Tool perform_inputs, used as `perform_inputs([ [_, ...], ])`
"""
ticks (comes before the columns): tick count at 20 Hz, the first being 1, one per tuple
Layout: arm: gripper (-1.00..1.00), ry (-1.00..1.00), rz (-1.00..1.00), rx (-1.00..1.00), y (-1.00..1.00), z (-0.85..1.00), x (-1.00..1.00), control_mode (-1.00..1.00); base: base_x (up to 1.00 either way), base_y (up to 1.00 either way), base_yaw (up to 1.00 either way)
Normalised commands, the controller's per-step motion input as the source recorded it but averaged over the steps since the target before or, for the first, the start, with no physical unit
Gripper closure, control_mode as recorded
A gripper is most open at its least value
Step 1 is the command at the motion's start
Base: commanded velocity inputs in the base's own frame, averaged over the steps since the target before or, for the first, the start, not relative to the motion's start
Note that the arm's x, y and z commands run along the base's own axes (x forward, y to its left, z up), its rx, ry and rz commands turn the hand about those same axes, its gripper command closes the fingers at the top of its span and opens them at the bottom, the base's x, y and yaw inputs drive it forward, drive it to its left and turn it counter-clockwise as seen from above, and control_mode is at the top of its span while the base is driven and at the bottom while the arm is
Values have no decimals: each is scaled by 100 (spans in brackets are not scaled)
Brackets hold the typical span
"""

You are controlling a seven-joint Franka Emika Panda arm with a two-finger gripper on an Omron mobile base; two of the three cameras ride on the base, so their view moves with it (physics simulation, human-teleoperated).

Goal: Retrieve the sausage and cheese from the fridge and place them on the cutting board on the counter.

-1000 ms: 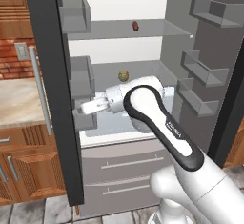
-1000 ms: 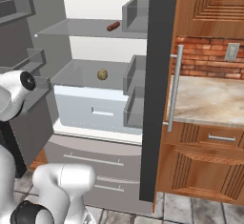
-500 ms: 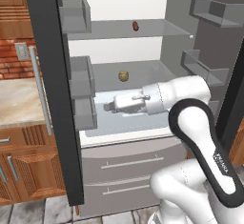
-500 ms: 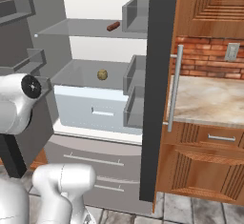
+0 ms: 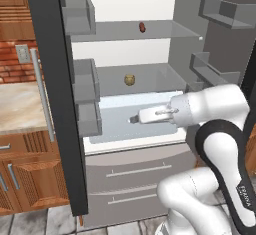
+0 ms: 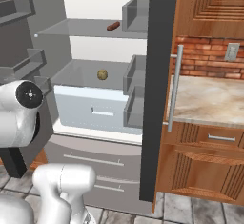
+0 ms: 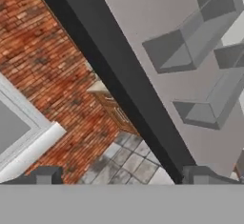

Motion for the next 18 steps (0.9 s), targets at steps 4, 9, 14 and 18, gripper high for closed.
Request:
perform_inputs([
  [4, -100, -5, -33, -39, -99, 0, -6, -100, 0, 0, 0],
  [9, -100, 0, -35, -38, -72, 17, 2, -100, 0, 0, 0],
  [14, -100, 0, -33, -19, -4, 5, 0, -100, 0, 0, 0],
  [18, -100, 0, -29, -8, -15, 0, 0, -100, 0, 0, 0],
])
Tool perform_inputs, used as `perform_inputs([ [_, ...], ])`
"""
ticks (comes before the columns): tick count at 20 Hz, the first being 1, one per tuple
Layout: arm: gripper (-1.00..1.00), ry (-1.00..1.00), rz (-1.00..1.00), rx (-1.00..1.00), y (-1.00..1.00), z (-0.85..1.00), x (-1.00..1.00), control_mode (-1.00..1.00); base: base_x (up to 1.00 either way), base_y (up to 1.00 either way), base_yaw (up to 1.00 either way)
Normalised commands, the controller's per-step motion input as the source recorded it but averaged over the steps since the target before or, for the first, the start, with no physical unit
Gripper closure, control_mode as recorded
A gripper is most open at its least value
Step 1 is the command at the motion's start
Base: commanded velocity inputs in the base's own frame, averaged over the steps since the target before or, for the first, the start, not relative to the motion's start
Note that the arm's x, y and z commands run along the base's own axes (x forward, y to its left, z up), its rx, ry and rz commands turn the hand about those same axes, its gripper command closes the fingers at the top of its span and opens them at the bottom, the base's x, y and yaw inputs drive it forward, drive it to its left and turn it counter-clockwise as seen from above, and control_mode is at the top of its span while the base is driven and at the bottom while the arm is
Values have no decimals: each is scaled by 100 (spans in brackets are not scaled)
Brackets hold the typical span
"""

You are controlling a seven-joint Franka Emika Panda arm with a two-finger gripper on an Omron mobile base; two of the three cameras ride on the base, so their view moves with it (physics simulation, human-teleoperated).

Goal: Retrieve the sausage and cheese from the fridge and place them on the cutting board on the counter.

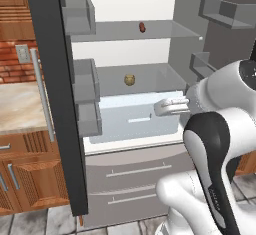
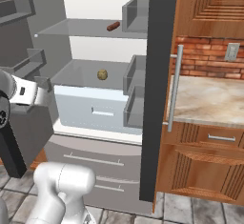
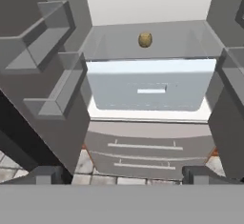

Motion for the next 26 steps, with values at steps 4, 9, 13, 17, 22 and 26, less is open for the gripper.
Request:
perform_inputs([
  [4, -100, 0, -20, -3, -25, 0, 0, -100, 0, 0, 0],
  [9, -100, 0, -8, 0, -30, 1, 0, -100, 0, 0, 0],
  [13, -100, 0, 0, 0, -21, 5, 0, -100, 0, 0, 0],
  [17, -100, 0, 0, -1, -9, 8, 2, -100, 0, 0, 0],
  [22, -100, 0, 0, -6, -2, 17, 0, -100, 0, 0, 0],
  [26, -100, 0, 0, -8, -36, 14, 0, -100, 0, 0, 0],
])
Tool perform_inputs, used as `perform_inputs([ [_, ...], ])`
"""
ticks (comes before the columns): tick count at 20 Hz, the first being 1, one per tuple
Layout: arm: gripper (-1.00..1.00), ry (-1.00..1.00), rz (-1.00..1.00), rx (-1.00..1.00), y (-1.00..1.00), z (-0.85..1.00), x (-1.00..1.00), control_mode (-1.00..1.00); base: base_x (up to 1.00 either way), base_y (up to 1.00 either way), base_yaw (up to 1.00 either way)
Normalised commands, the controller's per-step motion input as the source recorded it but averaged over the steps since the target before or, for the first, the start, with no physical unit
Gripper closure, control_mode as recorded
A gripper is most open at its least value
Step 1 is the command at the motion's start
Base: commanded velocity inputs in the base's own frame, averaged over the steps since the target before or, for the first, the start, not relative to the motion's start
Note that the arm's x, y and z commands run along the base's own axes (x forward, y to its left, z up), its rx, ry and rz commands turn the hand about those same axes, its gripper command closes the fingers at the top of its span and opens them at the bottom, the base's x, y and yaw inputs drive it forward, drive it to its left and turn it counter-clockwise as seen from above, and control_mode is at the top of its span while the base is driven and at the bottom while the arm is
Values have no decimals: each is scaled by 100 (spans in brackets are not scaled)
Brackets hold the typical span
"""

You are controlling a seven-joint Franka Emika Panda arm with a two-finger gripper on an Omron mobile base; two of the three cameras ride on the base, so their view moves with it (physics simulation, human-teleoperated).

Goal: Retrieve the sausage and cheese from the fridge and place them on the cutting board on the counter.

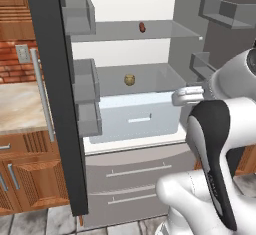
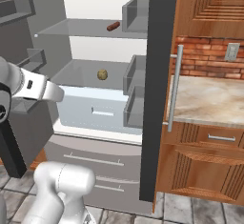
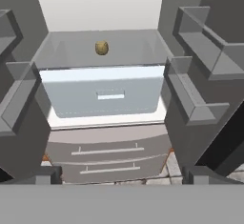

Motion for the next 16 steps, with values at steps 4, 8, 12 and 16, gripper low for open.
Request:
perform_inputs([
  [4, -100, 0, 0, -7, -49, 2, 0, -100, 0, 0, 0],
  [8, -100, 0, 0, -2, -33, 0, 2, -100, 0, 0, 0],
  [12, -100, 0, 0, 0, -12, 0, 10, -100, 0, 0, 0],
  [16, -100, 0, 0, -1, -27, 0, 5, -100, 0, 0, 0],
])
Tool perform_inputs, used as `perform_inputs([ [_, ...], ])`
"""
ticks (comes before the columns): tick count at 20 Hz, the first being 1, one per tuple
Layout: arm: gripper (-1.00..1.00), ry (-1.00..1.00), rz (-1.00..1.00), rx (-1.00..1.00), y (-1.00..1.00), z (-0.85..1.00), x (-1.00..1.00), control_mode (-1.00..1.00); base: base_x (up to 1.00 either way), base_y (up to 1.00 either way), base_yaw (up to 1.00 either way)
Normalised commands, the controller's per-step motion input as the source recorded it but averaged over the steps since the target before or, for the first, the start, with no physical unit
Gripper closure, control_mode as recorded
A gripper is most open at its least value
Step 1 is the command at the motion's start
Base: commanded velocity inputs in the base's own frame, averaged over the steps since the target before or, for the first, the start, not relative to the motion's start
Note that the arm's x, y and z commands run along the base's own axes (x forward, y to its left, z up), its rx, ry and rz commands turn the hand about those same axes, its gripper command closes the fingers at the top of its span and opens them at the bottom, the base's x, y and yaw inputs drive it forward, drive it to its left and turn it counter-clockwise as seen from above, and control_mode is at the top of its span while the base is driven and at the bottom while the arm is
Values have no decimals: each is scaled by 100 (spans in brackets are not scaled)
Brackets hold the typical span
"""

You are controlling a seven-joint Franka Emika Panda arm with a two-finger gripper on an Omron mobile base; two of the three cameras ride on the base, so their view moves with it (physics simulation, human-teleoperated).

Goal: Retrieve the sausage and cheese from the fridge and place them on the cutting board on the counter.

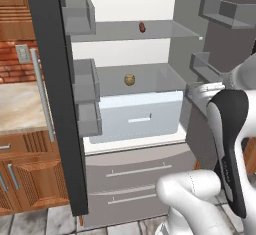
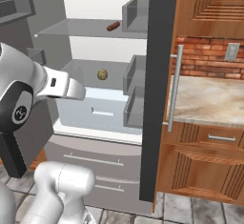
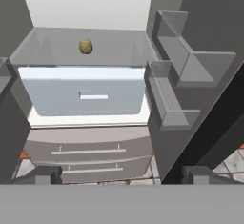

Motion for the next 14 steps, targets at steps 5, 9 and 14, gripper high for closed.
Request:
perform_inputs([
  [5, -100, 0, 0, 0, -1, 0, 8, 100, 17, 0, 0],
  [9, -100, 0, 0, 0, 0, 0, 0, 100, 38, 13, 3],
  [14, -100, 0, 0, 0, 0, 0, 0, 100, 43, 6, 2],
])
